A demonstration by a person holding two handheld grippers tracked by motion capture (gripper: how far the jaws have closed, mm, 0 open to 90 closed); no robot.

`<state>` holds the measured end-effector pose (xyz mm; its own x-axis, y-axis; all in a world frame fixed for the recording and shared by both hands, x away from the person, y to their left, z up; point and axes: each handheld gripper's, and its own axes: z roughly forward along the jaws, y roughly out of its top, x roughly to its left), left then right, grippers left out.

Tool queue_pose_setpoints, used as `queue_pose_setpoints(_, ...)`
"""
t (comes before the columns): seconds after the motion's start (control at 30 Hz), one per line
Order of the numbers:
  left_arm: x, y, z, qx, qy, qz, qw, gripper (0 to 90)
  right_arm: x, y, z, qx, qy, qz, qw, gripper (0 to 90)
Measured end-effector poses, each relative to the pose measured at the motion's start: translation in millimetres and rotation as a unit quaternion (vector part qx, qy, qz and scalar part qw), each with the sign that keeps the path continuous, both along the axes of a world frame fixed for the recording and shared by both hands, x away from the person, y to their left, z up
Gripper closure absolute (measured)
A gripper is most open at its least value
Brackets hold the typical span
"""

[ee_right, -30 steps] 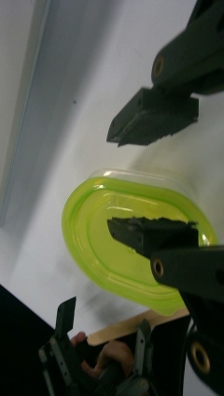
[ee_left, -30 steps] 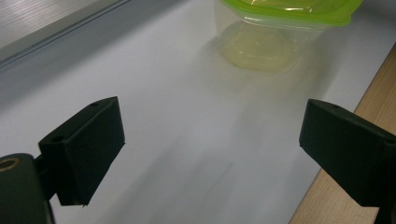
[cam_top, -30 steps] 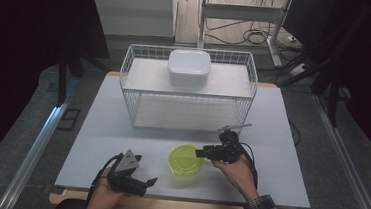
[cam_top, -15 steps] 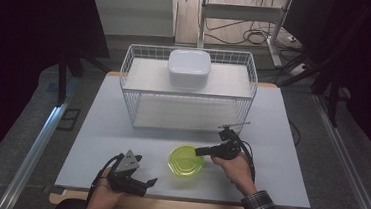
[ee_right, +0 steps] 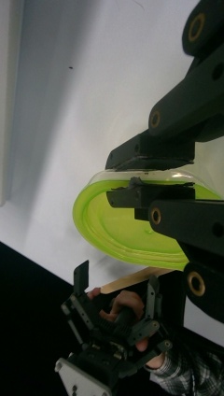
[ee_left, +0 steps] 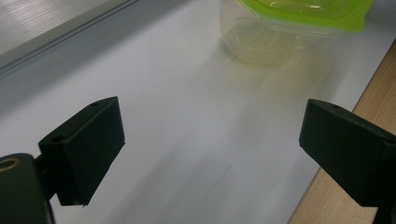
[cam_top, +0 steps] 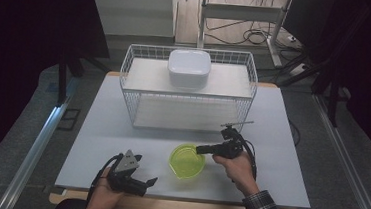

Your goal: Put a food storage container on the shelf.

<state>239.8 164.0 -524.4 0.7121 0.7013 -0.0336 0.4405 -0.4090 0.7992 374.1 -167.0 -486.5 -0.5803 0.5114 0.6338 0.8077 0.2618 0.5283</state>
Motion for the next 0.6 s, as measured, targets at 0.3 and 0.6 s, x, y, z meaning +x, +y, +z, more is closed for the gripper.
queue_pose_setpoints(0.3,0.0,1.6,1.1,-0.007,-0.003,0.004,1.0,6.3,-1.5,-5.5,17.5,0.031,-0.014,-0.008,0.9994,81.8)
queue_pose_setpoints(0.6,-0.1,1.8,1.2,-0.007,-0.003,0.003,1.0,6.3,-0.4,-8.5,40.0,0.056,-0.028,-0.015,0.9979,81.8)
